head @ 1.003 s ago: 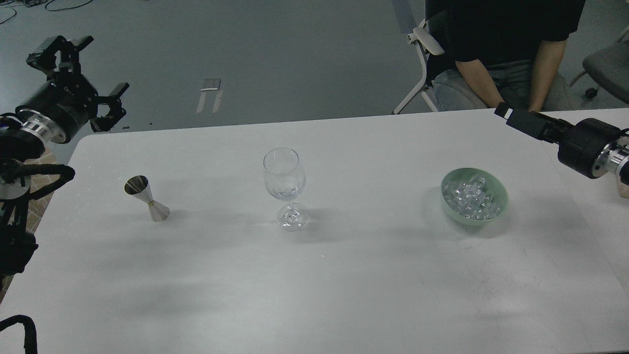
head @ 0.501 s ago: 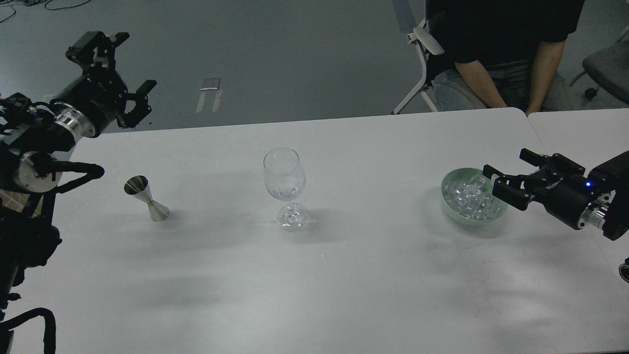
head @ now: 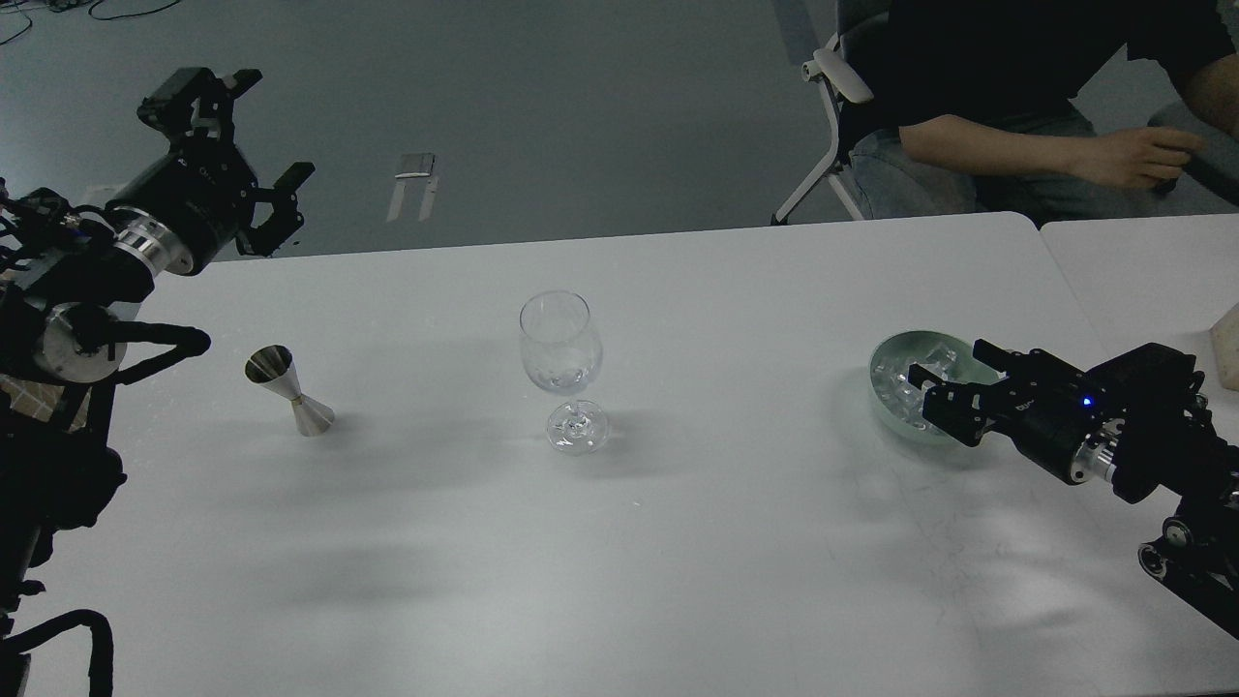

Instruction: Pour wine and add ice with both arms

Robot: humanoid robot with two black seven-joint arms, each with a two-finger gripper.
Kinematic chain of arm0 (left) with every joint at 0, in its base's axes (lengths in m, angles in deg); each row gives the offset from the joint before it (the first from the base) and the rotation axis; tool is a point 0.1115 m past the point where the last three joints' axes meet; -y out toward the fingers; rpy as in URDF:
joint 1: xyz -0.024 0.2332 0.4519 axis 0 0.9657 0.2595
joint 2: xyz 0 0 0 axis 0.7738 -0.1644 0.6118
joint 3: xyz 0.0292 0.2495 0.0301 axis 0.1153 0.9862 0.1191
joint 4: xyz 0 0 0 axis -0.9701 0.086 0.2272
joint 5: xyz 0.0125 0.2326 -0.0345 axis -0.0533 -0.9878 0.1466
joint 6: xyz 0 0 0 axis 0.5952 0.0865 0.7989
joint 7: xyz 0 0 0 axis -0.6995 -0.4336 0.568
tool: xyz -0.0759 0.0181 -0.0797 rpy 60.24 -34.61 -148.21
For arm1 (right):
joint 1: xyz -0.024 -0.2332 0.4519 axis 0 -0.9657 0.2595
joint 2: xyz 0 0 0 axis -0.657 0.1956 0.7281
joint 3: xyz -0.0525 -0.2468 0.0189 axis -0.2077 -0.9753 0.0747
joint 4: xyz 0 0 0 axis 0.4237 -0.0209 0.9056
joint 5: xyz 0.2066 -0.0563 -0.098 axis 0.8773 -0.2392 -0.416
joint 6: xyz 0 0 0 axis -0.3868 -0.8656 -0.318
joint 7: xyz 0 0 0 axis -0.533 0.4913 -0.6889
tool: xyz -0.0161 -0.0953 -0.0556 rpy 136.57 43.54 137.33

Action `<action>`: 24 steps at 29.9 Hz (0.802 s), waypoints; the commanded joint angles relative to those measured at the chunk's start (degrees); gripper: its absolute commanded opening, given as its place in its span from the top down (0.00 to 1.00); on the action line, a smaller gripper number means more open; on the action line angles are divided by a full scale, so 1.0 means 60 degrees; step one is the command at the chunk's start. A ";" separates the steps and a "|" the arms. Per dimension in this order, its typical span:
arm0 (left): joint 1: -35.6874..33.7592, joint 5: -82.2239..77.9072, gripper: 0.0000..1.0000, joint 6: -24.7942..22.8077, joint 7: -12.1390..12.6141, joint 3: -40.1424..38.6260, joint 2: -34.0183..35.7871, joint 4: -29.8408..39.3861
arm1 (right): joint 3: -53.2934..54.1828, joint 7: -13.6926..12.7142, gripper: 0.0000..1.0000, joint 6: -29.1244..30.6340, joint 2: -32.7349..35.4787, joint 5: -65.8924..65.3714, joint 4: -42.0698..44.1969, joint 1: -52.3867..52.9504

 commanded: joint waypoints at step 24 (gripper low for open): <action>-0.0070 0.0000 0.02 -0.0002 0.0000 0.0003 0.0000 0.0005 | -0.0017 -0.0001 0.53 0.0397 -0.0014 -0.0350 0.0033 -0.0017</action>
